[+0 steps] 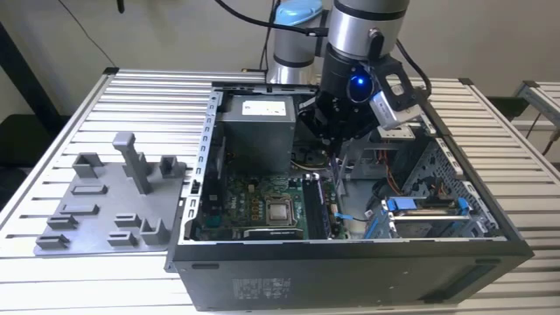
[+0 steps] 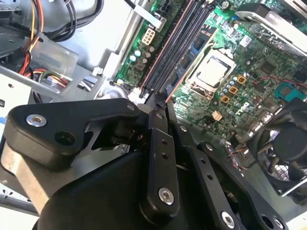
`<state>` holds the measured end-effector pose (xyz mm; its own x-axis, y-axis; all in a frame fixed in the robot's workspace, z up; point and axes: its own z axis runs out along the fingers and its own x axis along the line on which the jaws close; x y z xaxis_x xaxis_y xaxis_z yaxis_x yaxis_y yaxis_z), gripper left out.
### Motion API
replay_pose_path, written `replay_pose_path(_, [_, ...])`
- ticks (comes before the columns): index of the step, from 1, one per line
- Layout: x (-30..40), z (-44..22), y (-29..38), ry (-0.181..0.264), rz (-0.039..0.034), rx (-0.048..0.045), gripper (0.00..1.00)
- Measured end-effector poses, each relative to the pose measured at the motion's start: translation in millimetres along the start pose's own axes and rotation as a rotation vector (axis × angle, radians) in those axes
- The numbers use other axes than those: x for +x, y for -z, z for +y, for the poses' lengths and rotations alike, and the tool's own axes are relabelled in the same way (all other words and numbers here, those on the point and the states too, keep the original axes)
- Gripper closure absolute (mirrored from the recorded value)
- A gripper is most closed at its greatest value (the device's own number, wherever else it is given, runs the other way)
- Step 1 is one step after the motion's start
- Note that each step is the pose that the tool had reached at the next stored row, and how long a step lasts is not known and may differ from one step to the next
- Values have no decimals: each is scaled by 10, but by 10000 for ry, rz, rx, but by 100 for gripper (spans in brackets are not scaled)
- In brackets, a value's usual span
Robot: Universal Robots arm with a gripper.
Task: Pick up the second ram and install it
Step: 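Insert the second ram into the second slot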
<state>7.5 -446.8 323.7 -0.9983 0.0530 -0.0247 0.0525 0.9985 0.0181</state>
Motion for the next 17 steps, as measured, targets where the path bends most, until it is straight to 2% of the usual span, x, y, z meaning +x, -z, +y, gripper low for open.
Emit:
replay_pose_path(9, [-1,-21,-1,-1,-1,0,86])
replay_pose_path(17, [-4,-77,-3,-1,0,0,86])
